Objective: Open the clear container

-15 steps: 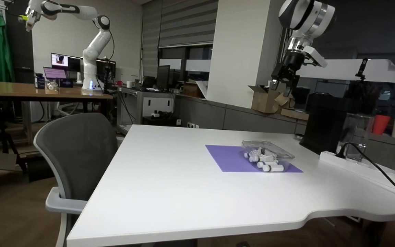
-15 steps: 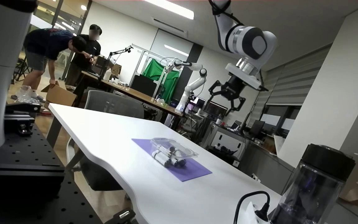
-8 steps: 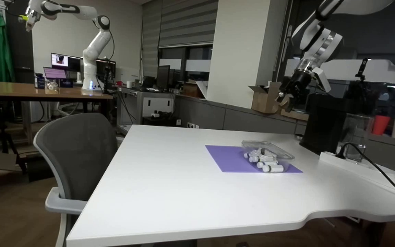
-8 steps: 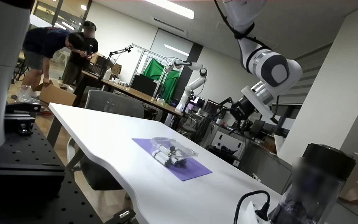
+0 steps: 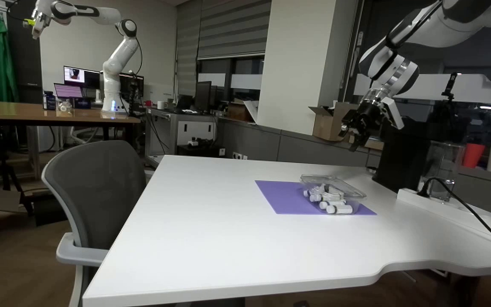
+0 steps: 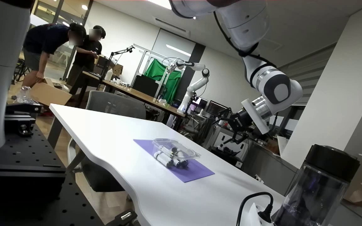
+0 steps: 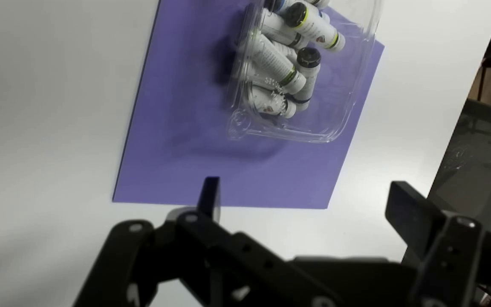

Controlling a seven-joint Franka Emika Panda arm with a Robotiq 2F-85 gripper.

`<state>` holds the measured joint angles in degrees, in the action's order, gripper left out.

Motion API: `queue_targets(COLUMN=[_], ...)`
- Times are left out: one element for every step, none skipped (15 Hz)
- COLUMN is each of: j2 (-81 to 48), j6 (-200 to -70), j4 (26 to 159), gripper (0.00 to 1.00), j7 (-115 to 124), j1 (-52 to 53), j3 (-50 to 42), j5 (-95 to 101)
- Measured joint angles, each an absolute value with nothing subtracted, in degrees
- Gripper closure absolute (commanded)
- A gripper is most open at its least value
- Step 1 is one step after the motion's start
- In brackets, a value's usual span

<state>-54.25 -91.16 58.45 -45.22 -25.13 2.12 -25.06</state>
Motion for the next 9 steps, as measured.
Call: queue_targets(j2=[-54.3,-54.3,-54.3,-54.3,-54.3,-54.3,-54.3,-54.3,-54.3], j6=[-91.0,-90.9,-90.8,-90.6,-90.5,-90.5,-90.5,-90.5,-90.4], j4=[58.2,58.0,57.8,57.7,57.7,57.7,57.7,57.7,57.8], gripper=[0.00,0.00,0.00,0.00,0.00,0.00,0.00,0.00,0.00], j7=[-45.1,-45.0,-44.9,-44.9,-44.9,-44.9,-44.9,-44.9,-45.2], j1=[-25.1,-25.1,-25.1,-25.1,-25.1,-25.1,-25.1,-25.1,-25.1], j3=[2.1,2.1,2.1,2.1,2.1,2.1,2.1,2.1,2.1], j5=[-25.1,-25.1,-25.1,-25.1,-25.1,-25.1,-25.1,-25.1,-25.0])
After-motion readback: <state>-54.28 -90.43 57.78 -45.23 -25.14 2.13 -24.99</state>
